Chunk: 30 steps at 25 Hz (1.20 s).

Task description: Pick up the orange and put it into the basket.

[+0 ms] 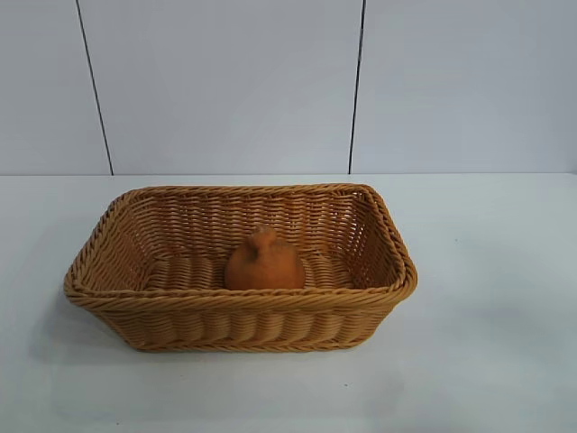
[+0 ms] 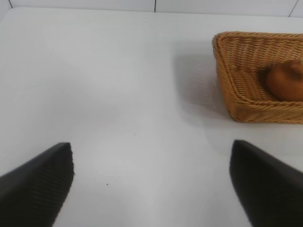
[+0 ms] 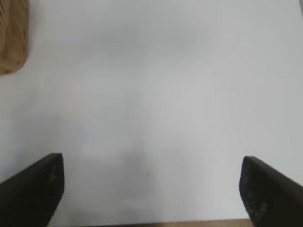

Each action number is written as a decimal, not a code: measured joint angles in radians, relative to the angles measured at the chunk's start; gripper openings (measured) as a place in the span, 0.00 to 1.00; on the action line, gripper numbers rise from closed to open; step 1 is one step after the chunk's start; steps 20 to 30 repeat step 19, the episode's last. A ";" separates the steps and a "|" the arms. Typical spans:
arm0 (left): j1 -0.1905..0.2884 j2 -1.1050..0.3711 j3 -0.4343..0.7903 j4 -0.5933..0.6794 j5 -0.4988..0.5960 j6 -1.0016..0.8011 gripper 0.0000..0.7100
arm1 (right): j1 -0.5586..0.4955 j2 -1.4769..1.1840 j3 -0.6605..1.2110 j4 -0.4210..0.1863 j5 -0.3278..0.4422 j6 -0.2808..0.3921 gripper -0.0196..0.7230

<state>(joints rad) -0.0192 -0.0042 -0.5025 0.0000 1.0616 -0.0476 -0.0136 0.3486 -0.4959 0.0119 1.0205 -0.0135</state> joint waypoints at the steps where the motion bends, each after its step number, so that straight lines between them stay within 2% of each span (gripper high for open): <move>1: 0.000 0.000 0.000 0.000 0.000 0.000 0.90 | 0.000 -0.036 0.001 0.000 0.000 0.000 0.96; 12: 0.000 0.000 0.000 0.000 0.002 0.000 0.90 | 0.000 -0.349 0.005 0.001 0.001 0.000 0.96; 19: 0.000 0.000 0.000 0.000 0.001 0.000 0.90 | 0.047 -0.355 0.005 0.002 0.002 0.000 0.96; 30: 0.000 0.000 0.000 0.000 0.001 0.000 0.90 | 0.047 -0.355 0.005 0.002 0.002 0.000 0.96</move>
